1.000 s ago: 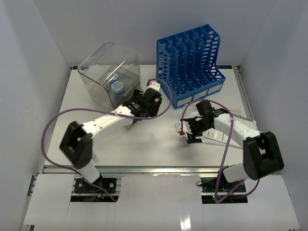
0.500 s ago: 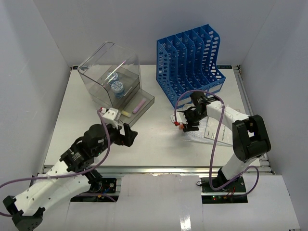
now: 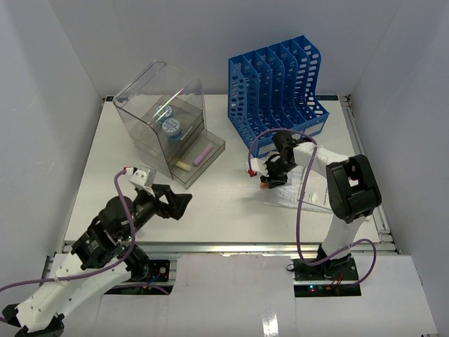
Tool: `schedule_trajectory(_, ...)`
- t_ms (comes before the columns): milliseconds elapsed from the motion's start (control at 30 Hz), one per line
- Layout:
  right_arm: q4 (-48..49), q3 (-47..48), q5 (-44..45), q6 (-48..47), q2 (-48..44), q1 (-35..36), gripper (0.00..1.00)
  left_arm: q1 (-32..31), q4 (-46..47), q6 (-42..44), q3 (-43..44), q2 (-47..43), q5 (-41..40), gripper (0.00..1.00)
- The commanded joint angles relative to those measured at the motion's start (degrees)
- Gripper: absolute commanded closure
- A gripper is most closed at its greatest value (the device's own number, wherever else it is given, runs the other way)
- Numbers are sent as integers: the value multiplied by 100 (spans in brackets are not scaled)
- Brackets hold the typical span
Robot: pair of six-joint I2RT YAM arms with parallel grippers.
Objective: Organize the desk
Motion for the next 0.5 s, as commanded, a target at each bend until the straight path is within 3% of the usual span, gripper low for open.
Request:
schedule_trajectory(0, -51, 168, -133, 273, -30, 45, 89, 16, -34, -180, -61, -453, -224, 2)
schedule_trajectory(100, -229, 369, -376, 285, -250, 182, 92, 16, -34, -231, -84, -716, -300, 2)
schedule_trajectory(200, -178, 687, -215, 350, -406, 784, 92, 16, -40, -265, -102, -950, -429, 2)
schedule_trajectory(367, 1244, 976, 1055, 466, -384, 1860, 92, 16, -107, -327, -102, -1201, -695, 2)
schedule_trajectory(467, 1680, 1611, 1407, 318, 134, 2158, 92, 16, -121, -347, -110, -1309, -769, 2)
